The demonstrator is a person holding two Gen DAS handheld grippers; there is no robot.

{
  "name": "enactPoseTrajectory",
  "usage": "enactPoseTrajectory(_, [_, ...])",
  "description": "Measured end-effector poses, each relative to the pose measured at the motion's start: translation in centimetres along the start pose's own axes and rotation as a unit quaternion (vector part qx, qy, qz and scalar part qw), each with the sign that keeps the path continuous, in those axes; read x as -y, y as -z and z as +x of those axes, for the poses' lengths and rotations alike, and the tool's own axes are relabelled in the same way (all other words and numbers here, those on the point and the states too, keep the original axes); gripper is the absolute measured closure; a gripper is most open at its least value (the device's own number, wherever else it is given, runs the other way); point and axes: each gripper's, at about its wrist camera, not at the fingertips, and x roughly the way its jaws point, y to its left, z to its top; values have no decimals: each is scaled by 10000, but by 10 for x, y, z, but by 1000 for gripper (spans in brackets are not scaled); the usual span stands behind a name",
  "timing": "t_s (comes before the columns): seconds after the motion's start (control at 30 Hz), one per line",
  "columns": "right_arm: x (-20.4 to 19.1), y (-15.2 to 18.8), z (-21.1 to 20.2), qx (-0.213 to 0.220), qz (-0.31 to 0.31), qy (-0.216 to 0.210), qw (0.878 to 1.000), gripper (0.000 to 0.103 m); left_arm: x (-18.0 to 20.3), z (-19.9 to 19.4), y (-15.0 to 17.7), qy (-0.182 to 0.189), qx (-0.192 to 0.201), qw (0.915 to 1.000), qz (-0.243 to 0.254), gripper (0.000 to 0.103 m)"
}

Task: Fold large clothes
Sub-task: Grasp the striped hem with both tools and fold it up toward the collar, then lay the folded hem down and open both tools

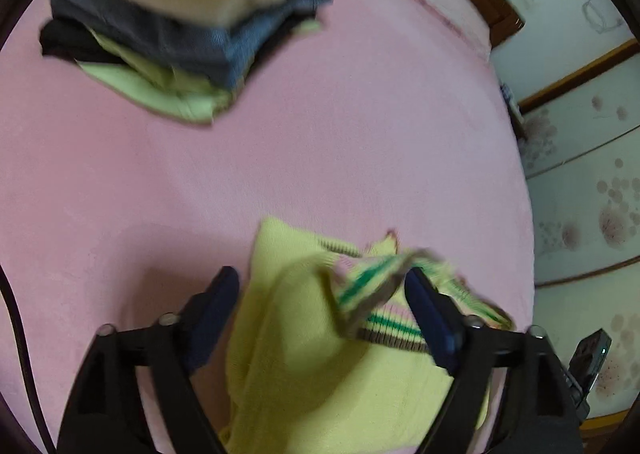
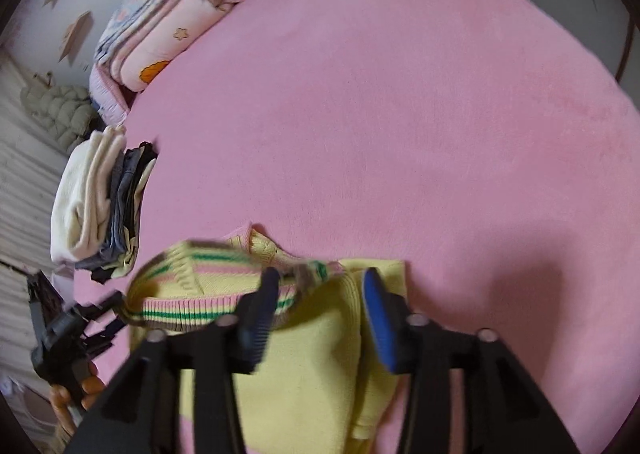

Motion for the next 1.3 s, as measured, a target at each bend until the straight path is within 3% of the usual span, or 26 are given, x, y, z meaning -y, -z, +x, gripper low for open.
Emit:
enactPoseTrajectory(0.13, [-2,0,-9,106,-291,-135,9994,52,1,-13,-2,129,215,9991,344,18])
enactPoseTrajectory(0.37, [-5,-2,20,-103,-662,92,9977,52,18,12,-4,-283,191,9869,1575,19])
enactPoseTrajectory(0.43, [-4,-5,30,-95,-664,104,9977,52,21,28,-4,-408,71,9826,1809,26])
enactPoseTrajectory(0.53, [-5,-7,41,-105,-665,91,9977,52,28,50,-10,-384,-139,9821,1837,45])
enactPoseTrajectory(0.6, [-6,-7,48,-117,-729,130,9972,60,32,59,-14,-376,-130,9818,1855,62])
enactPoseTrajectory(0.63, [-7,-6,52,-170,-794,171,9966,75,36,63,-17,-413,-137,9815,1865,70])
enactPoseTrajectory(0.67, [-8,-5,55,-205,-865,259,9957,97,38,67,-19,-599,-118,9799,1897,89])
enactPoseTrajectory(0.7, [-9,-4,54,-143,-925,401,9948,96,39,69,-20,-753,-92,9782,1932,91])
enactPoseTrajectory(0.8, [-7,-2,44,193,-941,711,9928,97,39,74,-16,-1118,73,9728,2027,92])
enactPoseTrajectory(0.87, [3,2,54,31,-786,767,9939,97,36,82,-12,-1226,58,9719,2010,92])
enactPoseTrajectory(1.07, [2,-2,53,-4,-646,836,9944,95,31,77,-13,-1123,153,9774,1782,89])
enactPoseTrajectory(1.13, [-1,-3,44,6,-590,839,9947,89,34,67,-16,-1156,174,9774,1762,80])
enactPoseTrajectory(1.2, [-6,-4,31,88,-574,975,9935,83,38,55,-17,-1261,272,9744,1843,56])
enactPoseTrajectory(1.27, [-17,0,14,278,-666,964,9927,79,45,34,-13,-1391,518,9695,1951,42])
enactPoseTrajectory(1.3, [-23,2,7,355,-715,937,9924,79,52,28,-7,-1377,647,9682,1985,41])
